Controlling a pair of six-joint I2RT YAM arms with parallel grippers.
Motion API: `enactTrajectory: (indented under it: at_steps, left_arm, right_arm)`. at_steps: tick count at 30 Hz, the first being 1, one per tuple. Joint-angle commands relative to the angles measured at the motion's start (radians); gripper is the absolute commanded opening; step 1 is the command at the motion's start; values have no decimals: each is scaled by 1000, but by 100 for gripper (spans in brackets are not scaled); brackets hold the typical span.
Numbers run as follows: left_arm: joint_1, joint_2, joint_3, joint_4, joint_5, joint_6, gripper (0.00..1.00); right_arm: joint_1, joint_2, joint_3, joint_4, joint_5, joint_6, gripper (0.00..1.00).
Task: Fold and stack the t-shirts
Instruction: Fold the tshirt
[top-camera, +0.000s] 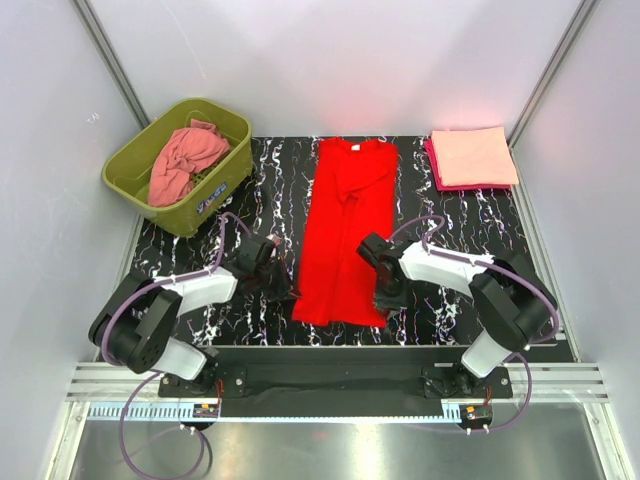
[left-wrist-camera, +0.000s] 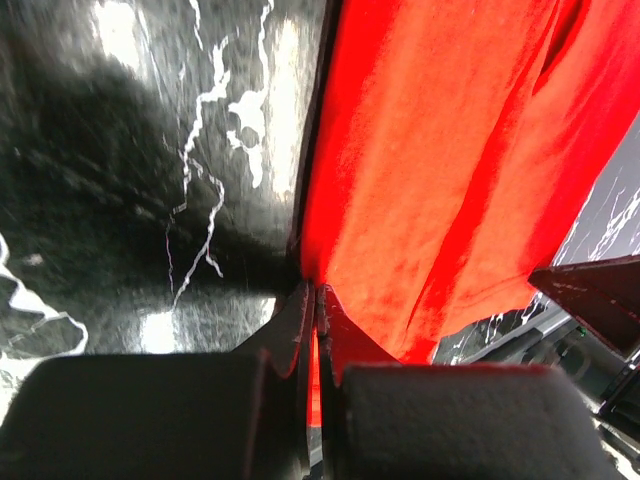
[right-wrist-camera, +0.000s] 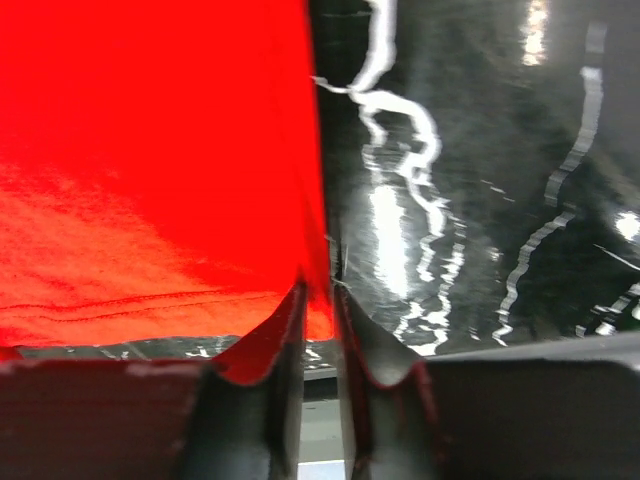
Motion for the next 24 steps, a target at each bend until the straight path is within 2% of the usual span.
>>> enactTrajectory:
  at_steps: [1,7,21,24]
  left_arm:
    - [-16,-29,-35,-54,-32,-20,0]
    - [-23,-38,-40,-54,-35,-27,0]
    - [-28,-24,-49,-45,-46,-24,0]
    - [-28,-18,-46,-46,-49,-24,0]
  right_arm:
    - [12,-58,20,-71,86,14,25]
    - [31,-81,73,-88,84,35,27]
    - [74,17,35,-45,95,58,27]
    - [74,31,24,-40,107,61,21]
